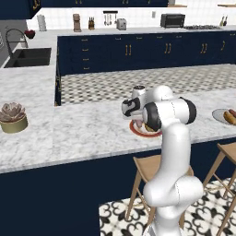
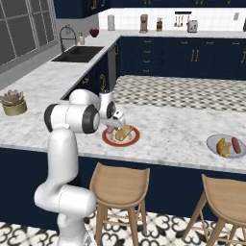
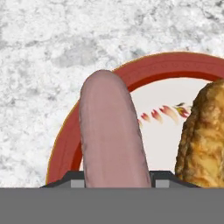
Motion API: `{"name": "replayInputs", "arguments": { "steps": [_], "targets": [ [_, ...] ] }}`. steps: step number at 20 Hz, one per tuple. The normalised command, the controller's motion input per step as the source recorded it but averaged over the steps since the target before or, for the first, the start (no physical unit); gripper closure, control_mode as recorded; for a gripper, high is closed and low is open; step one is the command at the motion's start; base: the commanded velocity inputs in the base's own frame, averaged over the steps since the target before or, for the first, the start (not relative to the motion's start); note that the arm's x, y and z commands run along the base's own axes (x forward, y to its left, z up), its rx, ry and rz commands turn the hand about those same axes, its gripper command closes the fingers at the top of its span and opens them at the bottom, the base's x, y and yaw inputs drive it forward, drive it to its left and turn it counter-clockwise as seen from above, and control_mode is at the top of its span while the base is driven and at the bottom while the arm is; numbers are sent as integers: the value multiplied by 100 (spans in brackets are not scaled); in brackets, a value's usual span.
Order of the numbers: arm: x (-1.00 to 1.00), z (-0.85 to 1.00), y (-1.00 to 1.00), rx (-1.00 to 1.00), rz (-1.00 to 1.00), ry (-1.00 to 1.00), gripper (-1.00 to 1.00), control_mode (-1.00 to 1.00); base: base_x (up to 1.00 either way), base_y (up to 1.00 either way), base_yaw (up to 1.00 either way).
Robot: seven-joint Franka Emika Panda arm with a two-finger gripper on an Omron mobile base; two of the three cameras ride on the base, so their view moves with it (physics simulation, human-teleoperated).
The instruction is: Place one bun and one sausage from the bowl on each plate.
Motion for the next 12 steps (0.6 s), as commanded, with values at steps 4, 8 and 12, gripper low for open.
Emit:
{"name": "replayInputs", "arguments": {
  "steps": [4, 8, 12],
  "targets": [
    [3, -29, 0, 0, 0, 0, 100, -100, 0, 0, 0],
    [0, -25, 0, 0, 0, 0, 100, -100, 0, 0, 0],
    [0, -2, 0, 0, 0, 0, -100, -100, 0, 0, 0]
  ]
}}
